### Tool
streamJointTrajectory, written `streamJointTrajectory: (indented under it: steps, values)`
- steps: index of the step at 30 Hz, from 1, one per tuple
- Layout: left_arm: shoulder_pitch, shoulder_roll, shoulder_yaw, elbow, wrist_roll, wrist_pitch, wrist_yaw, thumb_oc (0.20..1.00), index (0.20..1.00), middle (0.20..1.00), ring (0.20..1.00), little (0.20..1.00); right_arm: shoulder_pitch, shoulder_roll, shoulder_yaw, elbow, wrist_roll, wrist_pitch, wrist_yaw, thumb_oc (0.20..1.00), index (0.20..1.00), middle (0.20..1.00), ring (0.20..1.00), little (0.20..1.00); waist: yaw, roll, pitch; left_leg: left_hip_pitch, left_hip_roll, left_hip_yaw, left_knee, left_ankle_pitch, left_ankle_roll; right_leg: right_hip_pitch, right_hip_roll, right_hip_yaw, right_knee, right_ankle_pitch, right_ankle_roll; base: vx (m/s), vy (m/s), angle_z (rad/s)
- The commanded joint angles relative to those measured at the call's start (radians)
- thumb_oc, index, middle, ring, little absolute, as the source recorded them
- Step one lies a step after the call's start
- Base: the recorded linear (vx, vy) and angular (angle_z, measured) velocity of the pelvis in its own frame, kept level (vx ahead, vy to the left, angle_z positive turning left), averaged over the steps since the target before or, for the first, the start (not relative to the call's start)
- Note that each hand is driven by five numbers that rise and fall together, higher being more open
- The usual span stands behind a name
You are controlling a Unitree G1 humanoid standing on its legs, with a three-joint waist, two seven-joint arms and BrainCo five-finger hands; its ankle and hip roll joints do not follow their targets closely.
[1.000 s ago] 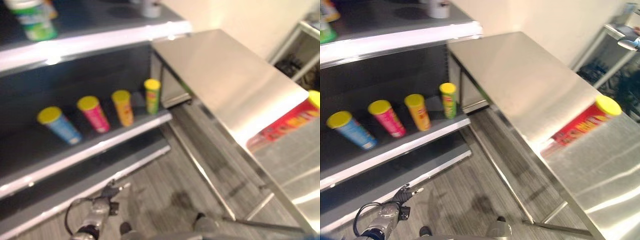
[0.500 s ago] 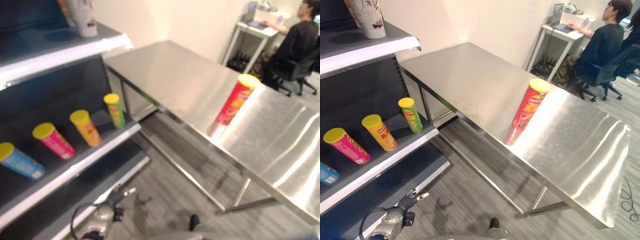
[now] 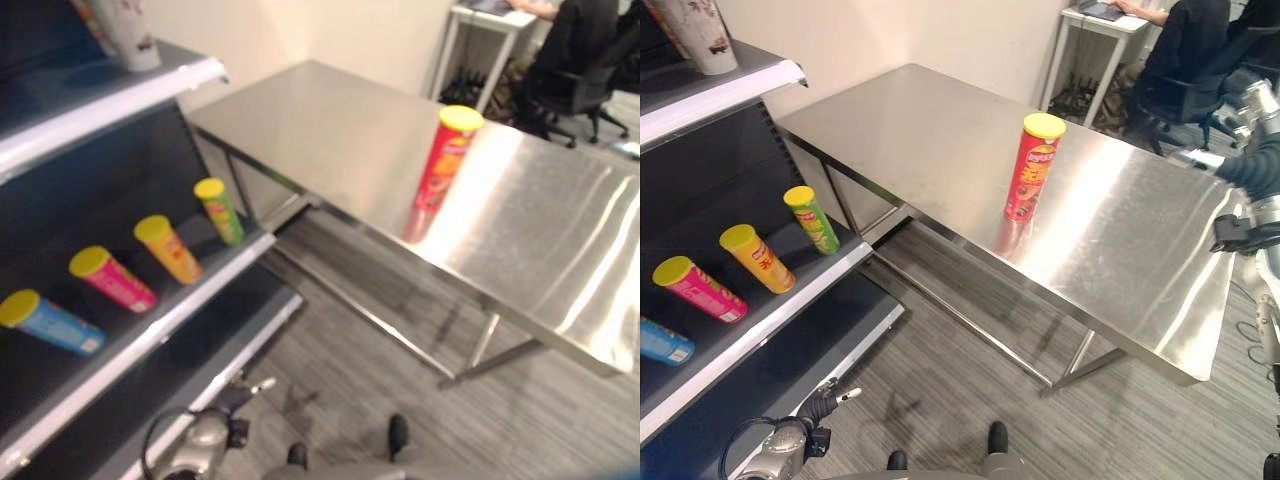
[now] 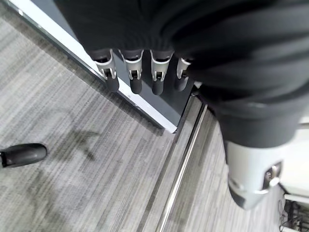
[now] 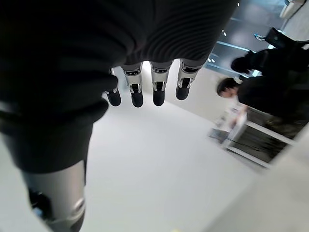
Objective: Put the goods on the table back onto the shelves and tidy them up.
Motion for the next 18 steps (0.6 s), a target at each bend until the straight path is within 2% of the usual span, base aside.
streamJointTrajectory:
  steps: [1, 9, 18]
  values:
    - [-0.054, 0.027, 0.022, 0.031, -0.004, -0.032, 0.009, 1.0, 1.0, 1.0, 1.0, 1.0, -0.087, -0.026, 0.008, 0.046, -0.093, -0.014, -0.022, 1.0, 1.0, 1.0, 1.0, 1.0, 0.033, -0.014, -0.017, -0.017, 0.019, 0.008, 0.008, -0.079, -0.045, 0.095, 0.017, -0.034, 0.01, -0.159, 0.02, 0.04, 0.014, 0.02]
    - [-0.028, 0.012, 0.024, 0.075, 0.005, -0.023, 0.009, 1.0, 1.0, 1.0, 1.0, 1.0, -0.162, -0.008, 0.104, 0.13, -0.155, 0.016, -0.037, 1.0, 1.0, 1.0, 1.0, 1.0, 0.059, -0.016, -0.009, -0.02, 0.026, -0.011, 0.008, -0.073, -0.049, 0.106, 0.018, -0.054, 0.009, -0.172, 0.015, 0.04, -0.018, 0.07]
    - [0.0, 0.032, 0.02, 0.07, -0.017, -0.017, 0.008, 1.0, 1.0, 1.0, 1.0, 1.0, -0.254, 0.001, 0.235, 0.242, -0.087, 0.036, 0.011, 1.0, 1.0, 1.0, 1.0, 1.0, 0.102, -0.02, -0.001, -0.041, 0.035, -0.055, 0.008, -0.055, -0.067, 0.122, 0.025, -0.107, 0.009, -0.19, 0.004, 0.02, -0.043, 0.25]
